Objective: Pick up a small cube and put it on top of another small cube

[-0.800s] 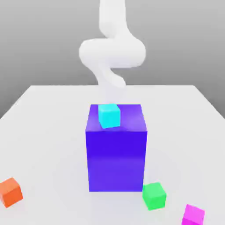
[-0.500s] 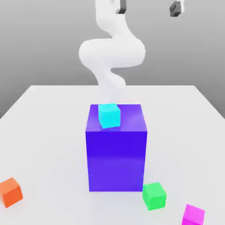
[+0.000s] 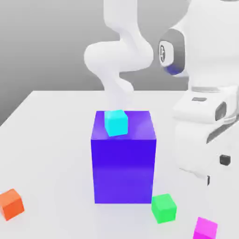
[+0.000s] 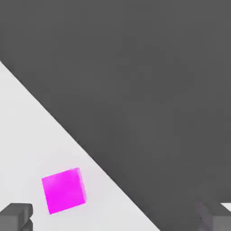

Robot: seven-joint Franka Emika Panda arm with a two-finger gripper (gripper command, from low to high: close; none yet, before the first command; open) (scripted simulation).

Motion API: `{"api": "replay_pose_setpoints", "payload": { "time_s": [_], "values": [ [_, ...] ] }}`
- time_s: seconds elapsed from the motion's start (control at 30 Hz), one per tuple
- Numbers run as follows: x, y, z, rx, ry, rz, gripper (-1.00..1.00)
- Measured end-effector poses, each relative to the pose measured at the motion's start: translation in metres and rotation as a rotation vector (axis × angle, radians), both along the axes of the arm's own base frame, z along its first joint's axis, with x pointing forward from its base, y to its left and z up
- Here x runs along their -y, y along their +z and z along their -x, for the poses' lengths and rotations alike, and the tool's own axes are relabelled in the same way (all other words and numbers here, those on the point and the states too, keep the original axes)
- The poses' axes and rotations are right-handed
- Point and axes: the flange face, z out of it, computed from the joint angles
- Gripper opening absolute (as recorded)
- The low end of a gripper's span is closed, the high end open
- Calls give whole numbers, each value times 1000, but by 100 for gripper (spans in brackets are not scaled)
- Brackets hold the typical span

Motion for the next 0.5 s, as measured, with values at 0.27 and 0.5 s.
{"api": "replay_pose_setpoints", "payload": {
  "time_s": [0.27, 0.5],
  "values": [
    [-29, -136, 20, -114, 191, 84, 0],
    [-29, -163, 21, -117, 193, 85, -100]
  ]
}}
